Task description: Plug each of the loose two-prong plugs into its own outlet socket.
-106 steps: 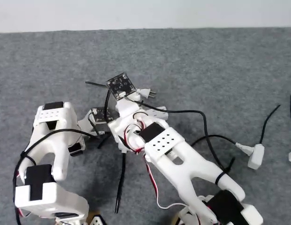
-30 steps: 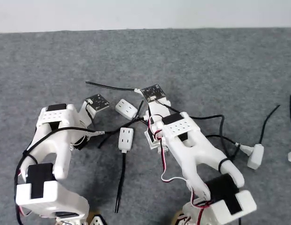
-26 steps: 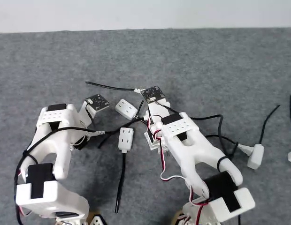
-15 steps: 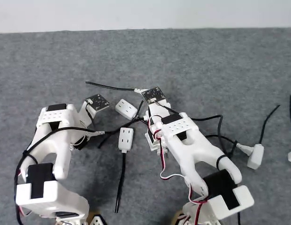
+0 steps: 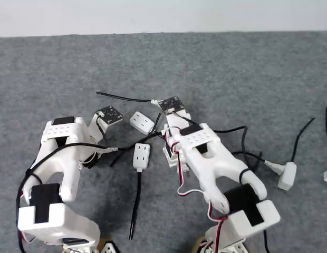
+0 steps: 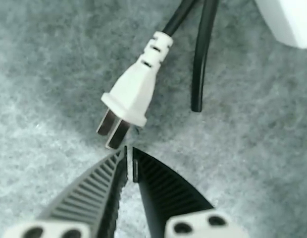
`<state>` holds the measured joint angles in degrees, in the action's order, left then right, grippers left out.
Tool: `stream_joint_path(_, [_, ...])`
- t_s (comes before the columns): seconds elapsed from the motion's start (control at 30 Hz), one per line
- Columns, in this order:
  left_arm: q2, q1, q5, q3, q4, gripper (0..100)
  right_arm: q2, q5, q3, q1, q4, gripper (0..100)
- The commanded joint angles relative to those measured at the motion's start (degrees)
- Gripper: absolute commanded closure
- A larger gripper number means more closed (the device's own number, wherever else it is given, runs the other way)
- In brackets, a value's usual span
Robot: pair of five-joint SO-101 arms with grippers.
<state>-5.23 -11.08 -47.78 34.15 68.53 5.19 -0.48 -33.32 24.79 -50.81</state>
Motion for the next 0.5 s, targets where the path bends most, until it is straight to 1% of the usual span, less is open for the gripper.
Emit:
stream_joint_path(0.0, [0.97, -0.18, 0.7, -0.13, -0.79, 99, -0.48, 0.35, 2.99, 0.48, -0.22, 99.1])
stream_joint_path(0.1, [0.97, -0.18, 1.14, -0.13, -0.7, 99, -3.82, -0.44, 3.08, 0.48, -2.86, 99.1])
stream_joint_path(0.23, [0.62, -0.09, 10.11, -0.57, -1.32, 99, -13.85, -0.7, 3.25, 0.92, -8.66, 99.1])
stream_joint_path(0.37, [0.35, -0.18, 21.71, -0.84, -3.34, 99, -24.75, -0.62, 3.25, 1.45, -12.62, 99.1])
stream_joint_path(0.4, [0.26, -0.18, 23.03, -1.01, -3.16, 99, -26.95, -0.44, 3.25, 2.42, -12.88, 99.1])
stream_joint_path(0.47, [-1.23, 0.18, 23.21, -1.45, -1.67, 99, -30.99, -0.26, 3.25, 5.14, -13.41, 99.1])
